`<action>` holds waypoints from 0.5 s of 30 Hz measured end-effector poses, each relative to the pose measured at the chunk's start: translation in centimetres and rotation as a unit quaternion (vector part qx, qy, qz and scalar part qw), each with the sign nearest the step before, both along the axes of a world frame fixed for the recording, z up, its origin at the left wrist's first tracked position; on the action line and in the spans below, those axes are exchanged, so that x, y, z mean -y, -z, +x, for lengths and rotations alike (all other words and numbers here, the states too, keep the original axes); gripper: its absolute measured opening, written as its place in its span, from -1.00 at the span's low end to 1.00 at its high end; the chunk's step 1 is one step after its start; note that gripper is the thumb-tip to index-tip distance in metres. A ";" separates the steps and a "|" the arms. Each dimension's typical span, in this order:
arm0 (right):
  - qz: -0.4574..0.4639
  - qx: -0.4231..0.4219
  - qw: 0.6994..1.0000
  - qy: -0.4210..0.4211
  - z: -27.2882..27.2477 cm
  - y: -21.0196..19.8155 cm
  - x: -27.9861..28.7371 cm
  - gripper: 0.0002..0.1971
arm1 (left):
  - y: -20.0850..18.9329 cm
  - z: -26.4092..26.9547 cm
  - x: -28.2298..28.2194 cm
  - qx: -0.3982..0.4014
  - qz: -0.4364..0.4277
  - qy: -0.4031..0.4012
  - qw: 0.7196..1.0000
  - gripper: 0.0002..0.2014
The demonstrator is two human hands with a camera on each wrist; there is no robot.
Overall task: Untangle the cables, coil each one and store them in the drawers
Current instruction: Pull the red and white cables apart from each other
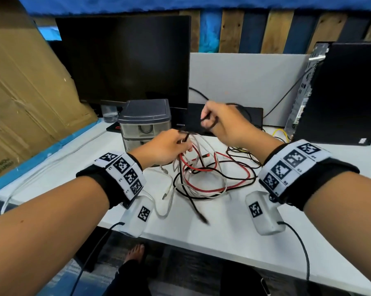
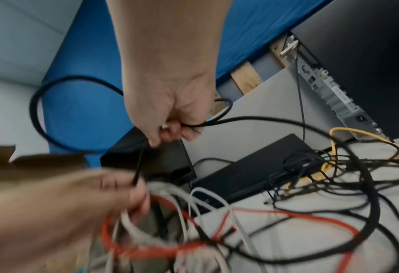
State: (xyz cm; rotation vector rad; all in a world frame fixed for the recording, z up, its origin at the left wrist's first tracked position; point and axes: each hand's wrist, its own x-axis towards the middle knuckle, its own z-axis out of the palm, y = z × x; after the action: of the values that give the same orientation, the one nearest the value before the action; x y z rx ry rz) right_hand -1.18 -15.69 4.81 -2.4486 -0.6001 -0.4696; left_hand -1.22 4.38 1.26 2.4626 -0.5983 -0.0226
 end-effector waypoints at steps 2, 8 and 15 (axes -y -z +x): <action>0.088 0.051 0.993 0.051 0.1 -1.9 0.4 -0.93 | 0.2 0.1 -0.4 -0.023 0.011 -0.012 1.000 -0.79; 0.252 0.114 0.953 0.128 1.8 -5.1 2.5 -0.94 | 0.6 0.2 -1.0 -0.059 0.015 -0.033 0.998 -0.77; 0.421 0.085 0.879 0.207 3.3 -4.9 4.1 -0.88 | 0.4 0.4 -1.0 -0.060 0.057 -0.024 0.996 -0.79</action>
State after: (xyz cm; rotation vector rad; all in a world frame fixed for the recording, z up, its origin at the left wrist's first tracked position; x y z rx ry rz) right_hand 2.14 -19.82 9.67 -1.6746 0.0991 -0.9017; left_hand -0.84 5.40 0.85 2.5640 -0.4992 -0.1902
